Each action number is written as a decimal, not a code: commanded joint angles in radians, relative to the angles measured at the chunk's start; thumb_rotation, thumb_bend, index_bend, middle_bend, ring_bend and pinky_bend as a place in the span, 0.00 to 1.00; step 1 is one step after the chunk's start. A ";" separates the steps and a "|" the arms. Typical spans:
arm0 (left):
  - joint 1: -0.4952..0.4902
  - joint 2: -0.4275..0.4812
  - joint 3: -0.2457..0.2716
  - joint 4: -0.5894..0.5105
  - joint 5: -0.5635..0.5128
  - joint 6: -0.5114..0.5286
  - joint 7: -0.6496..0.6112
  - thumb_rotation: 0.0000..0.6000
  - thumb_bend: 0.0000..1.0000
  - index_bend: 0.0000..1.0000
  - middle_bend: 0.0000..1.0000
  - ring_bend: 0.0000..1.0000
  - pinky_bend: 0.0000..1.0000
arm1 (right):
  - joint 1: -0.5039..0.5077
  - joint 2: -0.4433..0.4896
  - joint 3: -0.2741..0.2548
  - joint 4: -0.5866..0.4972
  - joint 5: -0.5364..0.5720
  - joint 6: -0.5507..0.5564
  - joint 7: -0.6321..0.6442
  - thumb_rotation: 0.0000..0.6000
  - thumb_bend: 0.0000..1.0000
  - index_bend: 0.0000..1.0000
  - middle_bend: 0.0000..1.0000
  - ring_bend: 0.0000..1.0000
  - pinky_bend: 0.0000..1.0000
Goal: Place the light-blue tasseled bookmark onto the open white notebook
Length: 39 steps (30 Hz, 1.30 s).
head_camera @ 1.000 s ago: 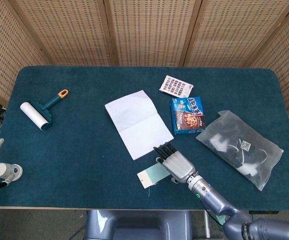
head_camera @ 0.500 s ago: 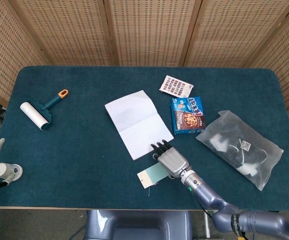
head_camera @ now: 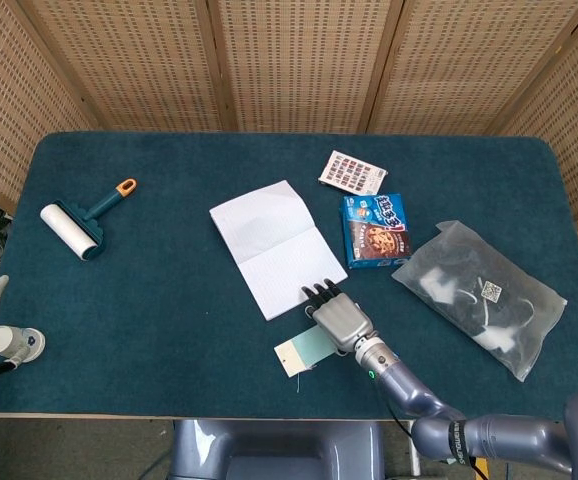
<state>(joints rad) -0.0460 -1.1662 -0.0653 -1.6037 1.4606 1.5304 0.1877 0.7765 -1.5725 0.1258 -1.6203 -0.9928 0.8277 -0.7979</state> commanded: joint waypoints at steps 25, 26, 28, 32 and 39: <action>-0.001 0.000 0.004 -0.002 0.007 0.006 -0.004 1.00 0.00 0.00 0.00 0.00 0.00 | 0.042 -0.024 -0.064 0.014 0.047 0.039 0.018 1.00 0.24 0.30 0.00 0.00 0.00; -0.001 0.000 0.004 -0.002 0.007 0.006 -0.004 1.00 0.00 0.00 0.00 0.00 0.00 | 0.043 -0.025 -0.066 0.015 0.048 0.039 0.019 1.00 0.24 0.30 0.00 0.00 0.00; -0.002 0.000 0.004 -0.001 0.007 0.005 -0.005 1.00 0.00 0.00 0.00 0.00 0.00 | 0.045 -0.027 -0.069 0.019 0.051 0.039 0.022 1.00 0.24 0.29 0.00 0.00 0.00; -0.004 0.000 0.004 0.001 0.006 0.002 -0.005 1.00 0.00 0.00 0.00 0.00 0.00 | 0.050 -0.029 -0.073 0.026 0.055 0.040 0.029 1.00 0.24 0.29 0.00 0.00 0.00; -0.005 -0.001 0.005 0.001 0.006 0.001 -0.004 1.00 0.00 0.00 0.00 0.00 0.00 | 0.055 -0.035 -0.085 0.035 0.062 0.038 0.040 1.00 0.24 0.38 0.00 0.00 0.00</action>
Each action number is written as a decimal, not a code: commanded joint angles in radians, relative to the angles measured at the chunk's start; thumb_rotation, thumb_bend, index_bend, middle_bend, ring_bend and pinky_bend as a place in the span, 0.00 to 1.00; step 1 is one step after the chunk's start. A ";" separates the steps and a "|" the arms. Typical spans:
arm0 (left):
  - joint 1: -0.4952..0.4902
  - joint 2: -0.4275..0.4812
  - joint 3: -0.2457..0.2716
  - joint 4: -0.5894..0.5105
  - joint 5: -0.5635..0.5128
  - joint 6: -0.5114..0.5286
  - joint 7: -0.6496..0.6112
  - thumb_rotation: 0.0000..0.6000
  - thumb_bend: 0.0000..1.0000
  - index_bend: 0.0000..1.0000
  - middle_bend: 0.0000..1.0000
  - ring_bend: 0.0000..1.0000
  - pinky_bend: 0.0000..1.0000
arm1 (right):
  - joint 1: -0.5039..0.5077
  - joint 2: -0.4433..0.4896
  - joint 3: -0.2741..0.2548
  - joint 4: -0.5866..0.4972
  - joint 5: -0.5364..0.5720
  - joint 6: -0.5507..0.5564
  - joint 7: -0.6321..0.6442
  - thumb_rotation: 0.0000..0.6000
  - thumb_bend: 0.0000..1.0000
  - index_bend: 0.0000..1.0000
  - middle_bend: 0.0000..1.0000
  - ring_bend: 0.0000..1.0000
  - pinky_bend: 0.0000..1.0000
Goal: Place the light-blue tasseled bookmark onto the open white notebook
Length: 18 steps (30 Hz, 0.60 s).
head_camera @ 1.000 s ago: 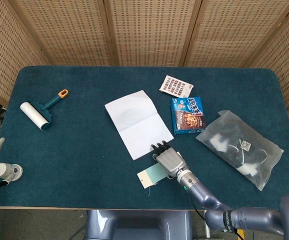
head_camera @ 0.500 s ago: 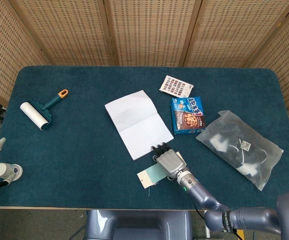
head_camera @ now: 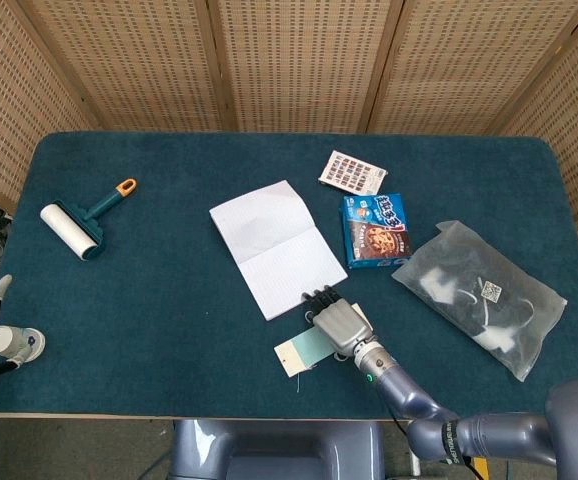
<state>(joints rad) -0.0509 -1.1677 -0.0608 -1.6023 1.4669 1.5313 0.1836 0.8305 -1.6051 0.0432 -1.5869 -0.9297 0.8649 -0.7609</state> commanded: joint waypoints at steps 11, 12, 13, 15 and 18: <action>0.001 0.001 0.000 0.000 0.000 0.004 -0.003 1.00 0.00 0.00 0.00 0.00 0.00 | 0.009 -0.019 -0.008 0.009 -0.043 0.025 0.028 1.00 0.26 0.56 0.08 0.00 0.00; 0.001 0.001 0.000 0.000 0.000 0.004 -0.004 1.00 0.00 0.00 0.00 0.00 0.00 | 0.009 -0.019 -0.009 0.009 -0.047 0.026 0.031 1.00 0.26 0.57 0.08 0.00 0.00; 0.000 0.001 0.000 0.000 0.001 0.005 -0.004 1.00 0.00 0.00 0.00 0.00 0.00 | 0.009 -0.020 -0.010 0.010 -0.052 0.027 0.035 1.00 0.27 0.58 0.09 0.00 0.01; 0.000 0.001 0.000 0.001 0.000 0.004 -0.005 1.00 0.00 0.00 0.00 0.00 0.00 | 0.009 -0.021 -0.011 0.012 -0.057 0.029 0.040 1.00 0.28 0.60 0.10 0.00 0.01; 0.000 0.001 0.000 0.001 0.001 0.005 -0.006 1.00 0.00 0.00 0.00 0.00 0.00 | 0.009 -0.023 -0.012 0.014 -0.064 0.031 0.048 1.00 0.29 0.62 0.12 0.00 0.01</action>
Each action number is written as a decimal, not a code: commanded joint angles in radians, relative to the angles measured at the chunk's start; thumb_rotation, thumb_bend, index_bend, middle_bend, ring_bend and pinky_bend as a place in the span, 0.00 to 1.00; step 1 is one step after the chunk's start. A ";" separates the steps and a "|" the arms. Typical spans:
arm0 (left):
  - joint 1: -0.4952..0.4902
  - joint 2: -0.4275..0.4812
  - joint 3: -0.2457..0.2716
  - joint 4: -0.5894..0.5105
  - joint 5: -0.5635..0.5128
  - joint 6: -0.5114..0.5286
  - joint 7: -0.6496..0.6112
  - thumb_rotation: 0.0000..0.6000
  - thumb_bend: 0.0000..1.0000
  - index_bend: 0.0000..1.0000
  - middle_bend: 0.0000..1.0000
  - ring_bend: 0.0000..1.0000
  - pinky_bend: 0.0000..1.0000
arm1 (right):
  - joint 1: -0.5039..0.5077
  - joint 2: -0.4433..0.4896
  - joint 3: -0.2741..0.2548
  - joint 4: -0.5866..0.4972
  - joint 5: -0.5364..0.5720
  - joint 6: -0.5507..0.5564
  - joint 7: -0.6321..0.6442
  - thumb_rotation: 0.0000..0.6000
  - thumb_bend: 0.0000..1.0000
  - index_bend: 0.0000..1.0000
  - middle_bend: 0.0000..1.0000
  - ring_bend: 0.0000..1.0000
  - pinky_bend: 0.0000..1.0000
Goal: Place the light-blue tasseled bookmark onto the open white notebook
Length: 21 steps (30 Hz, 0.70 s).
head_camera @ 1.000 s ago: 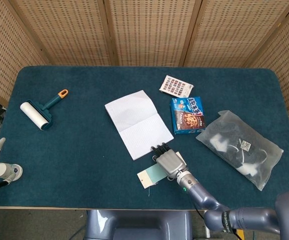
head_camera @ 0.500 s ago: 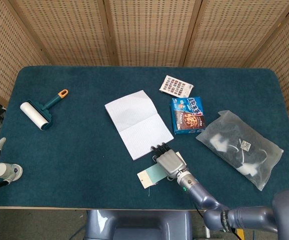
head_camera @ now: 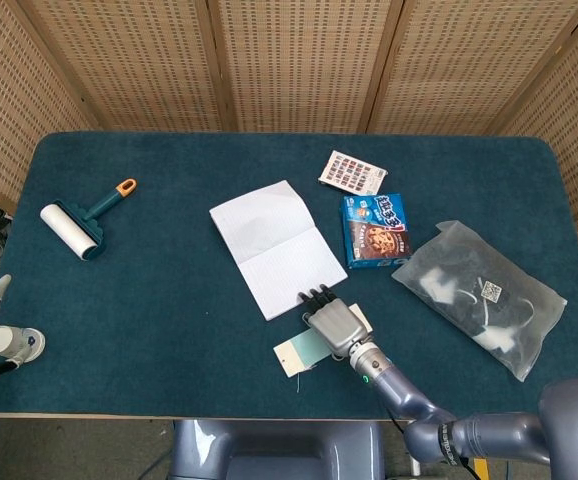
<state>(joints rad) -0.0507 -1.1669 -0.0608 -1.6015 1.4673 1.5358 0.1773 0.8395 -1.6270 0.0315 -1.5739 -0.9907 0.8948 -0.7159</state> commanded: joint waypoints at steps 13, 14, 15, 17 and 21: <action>0.000 0.001 0.001 -0.001 0.001 0.001 -0.001 1.00 0.00 0.00 0.00 0.00 0.00 | 0.006 -0.001 -0.002 -0.005 -0.016 0.009 0.008 1.00 0.36 0.64 0.13 0.00 0.02; 0.000 0.001 0.001 -0.001 0.001 0.001 -0.001 1.00 0.00 0.00 0.00 0.00 0.00 | 0.006 0.000 -0.002 -0.006 -0.017 0.010 0.008 1.00 0.36 0.64 0.12 0.00 0.02; 0.000 0.001 0.001 -0.002 0.002 0.002 -0.001 1.00 0.00 0.00 0.00 0.00 0.00 | 0.006 0.002 0.000 -0.008 -0.017 0.012 0.008 1.00 0.36 0.64 0.12 0.00 0.02; 0.000 0.002 0.001 -0.002 0.002 0.003 -0.002 1.00 0.00 0.00 0.00 0.00 0.00 | 0.008 0.006 0.002 -0.014 -0.018 0.016 0.005 1.00 0.36 0.64 0.12 0.00 0.02; 0.001 0.003 0.000 -0.003 0.001 0.004 -0.003 1.00 0.00 0.00 0.00 0.00 0.00 | 0.014 0.021 0.014 -0.035 -0.021 0.031 -0.006 1.00 0.36 0.64 0.12 0.00 0.02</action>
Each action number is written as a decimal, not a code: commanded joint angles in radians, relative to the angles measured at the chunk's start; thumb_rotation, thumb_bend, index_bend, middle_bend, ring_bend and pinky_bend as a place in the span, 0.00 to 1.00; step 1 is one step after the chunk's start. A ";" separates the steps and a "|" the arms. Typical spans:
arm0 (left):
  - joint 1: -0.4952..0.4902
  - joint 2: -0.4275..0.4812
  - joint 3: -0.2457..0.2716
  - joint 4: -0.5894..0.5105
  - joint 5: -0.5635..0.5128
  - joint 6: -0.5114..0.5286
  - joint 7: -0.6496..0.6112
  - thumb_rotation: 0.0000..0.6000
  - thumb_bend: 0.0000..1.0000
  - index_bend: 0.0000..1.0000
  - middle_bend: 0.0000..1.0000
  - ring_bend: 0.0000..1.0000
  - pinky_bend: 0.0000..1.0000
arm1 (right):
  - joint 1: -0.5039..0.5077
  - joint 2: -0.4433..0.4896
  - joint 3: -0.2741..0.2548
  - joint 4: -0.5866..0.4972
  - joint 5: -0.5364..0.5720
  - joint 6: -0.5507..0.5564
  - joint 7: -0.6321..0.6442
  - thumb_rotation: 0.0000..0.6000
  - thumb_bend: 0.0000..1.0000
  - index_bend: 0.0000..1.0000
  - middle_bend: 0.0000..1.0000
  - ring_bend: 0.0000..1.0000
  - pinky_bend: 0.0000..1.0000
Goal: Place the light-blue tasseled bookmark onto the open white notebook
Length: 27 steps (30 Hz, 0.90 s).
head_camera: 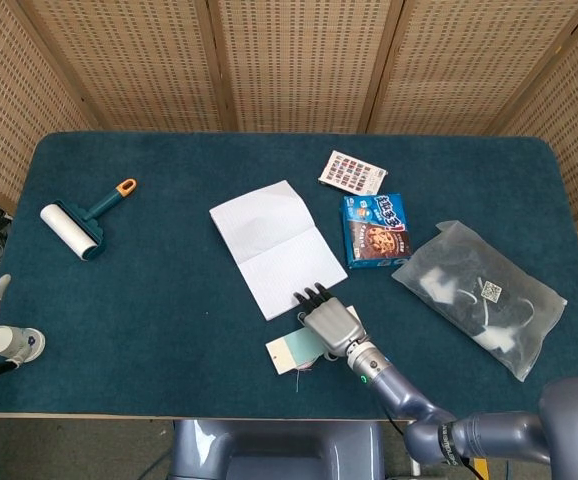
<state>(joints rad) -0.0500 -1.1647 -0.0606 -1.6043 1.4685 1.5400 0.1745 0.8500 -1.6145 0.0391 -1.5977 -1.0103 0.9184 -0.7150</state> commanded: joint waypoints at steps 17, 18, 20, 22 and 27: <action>-0.002 0.005 -0.003 0.003 -0.011 -0.008 -0.019 1.00 0.00 0.00 0.00 0.00 0.00 | 0.069 0.051 0.085 -0.083 0.043 0.029 -0.066 1.00 0.36 0.63 0.12 0.00 0.02; -0.002 0.005 -0.003 0.004 -0.011 -0.009 -0.019 1.00 0.00 0.00 0.00 0.00 0.00 | 0.074 0.050 0.088 -0.081 0.047 0.025 -0.068 1.00 0.36 0.63 0.12 0.00 0.02; -0.003 0.006 -0.004 0.006 -0.016 -0.012 -0.019 1.00 0.00 0.00 0.00 0.00 0.00 | 0.088 0.045 0.099 -0.074 0.056 0.016 -0.071 1.00 0.36 0.63 0.12 0.00 0.02; -0.004 0.005 -0.009 0.011 -0.025 -0.014 -0.016 1.00 0.00 0.00 0.00 0.00 0.00 | 0.108 0.035 0.114 -0.057 0.071 0.001 -0.073 1.00 0.36 0.63 0.12 0.00 0.02; -0.007 0.001 -0.012 0.019 -0.037 -0.024 -0.015 1.00 0.00 0.00 0.00 0.00 0.00 | 0.155 0.005 0.146 0.006 0.110 -0.040 -0.065 1.00 0.36 0.63 0.12 0.00 0.02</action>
<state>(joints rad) -0.0565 -1.1631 -0.0717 -1.5859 1.4329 1.5167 0.1602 0.9912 -1.5989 0.1751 -1.6089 -0.9118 0.8910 -0.7832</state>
